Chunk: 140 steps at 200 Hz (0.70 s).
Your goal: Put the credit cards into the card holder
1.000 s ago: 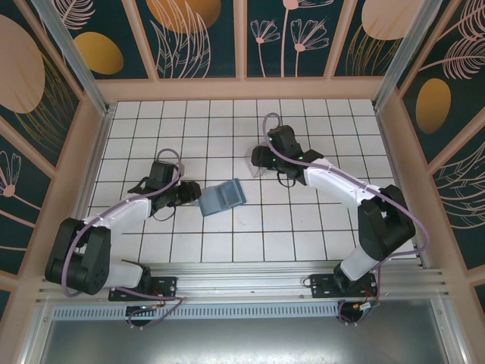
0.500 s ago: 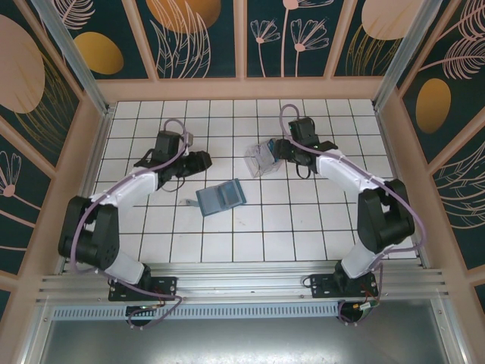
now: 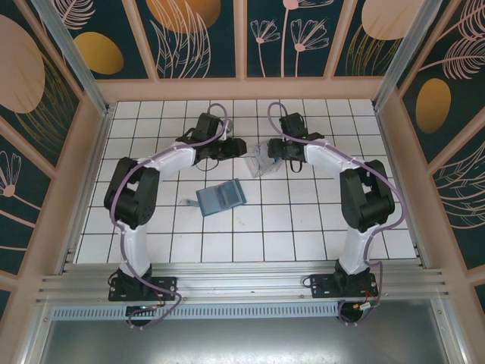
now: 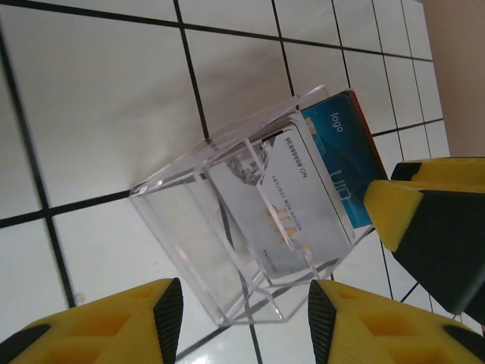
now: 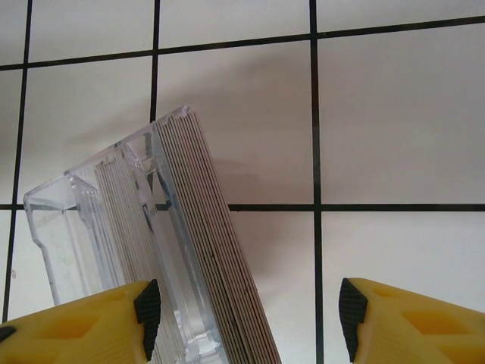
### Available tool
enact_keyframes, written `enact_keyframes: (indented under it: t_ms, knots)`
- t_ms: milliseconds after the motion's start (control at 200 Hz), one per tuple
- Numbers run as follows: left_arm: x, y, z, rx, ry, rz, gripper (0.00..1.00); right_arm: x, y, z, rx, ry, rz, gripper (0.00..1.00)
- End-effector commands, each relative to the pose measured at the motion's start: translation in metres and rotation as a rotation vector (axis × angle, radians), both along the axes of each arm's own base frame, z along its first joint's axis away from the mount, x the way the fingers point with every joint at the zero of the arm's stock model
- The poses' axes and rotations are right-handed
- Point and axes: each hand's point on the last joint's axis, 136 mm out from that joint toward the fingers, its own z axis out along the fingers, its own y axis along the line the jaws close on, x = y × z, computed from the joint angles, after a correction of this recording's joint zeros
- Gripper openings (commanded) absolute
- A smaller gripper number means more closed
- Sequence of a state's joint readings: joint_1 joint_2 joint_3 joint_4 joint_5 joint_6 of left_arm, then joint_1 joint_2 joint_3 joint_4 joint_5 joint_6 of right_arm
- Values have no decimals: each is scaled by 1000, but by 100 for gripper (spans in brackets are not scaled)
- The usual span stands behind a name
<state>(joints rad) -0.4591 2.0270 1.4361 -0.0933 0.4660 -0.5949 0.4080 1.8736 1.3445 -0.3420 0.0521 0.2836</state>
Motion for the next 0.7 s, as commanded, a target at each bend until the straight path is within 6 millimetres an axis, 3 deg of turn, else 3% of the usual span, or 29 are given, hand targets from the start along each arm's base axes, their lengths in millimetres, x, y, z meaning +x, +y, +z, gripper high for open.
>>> enact_keyframes:
  t_ms: [0,145,455,696]
  knots:
    - [2,-18,-1,-18,14,-47,50,4,-3,-5,-29,19,12,66]
    - [2,-29,-21,-5,44,-67,50,9,-6,-8,-34,20,4,66]
    - [-5,-19,-64,62,95,-52,50,14,-11,7,-56,-9,-9,64]
    - [-8,-16,-77,69,112,-46,49,15,-9,13,-37,-12,6,62]
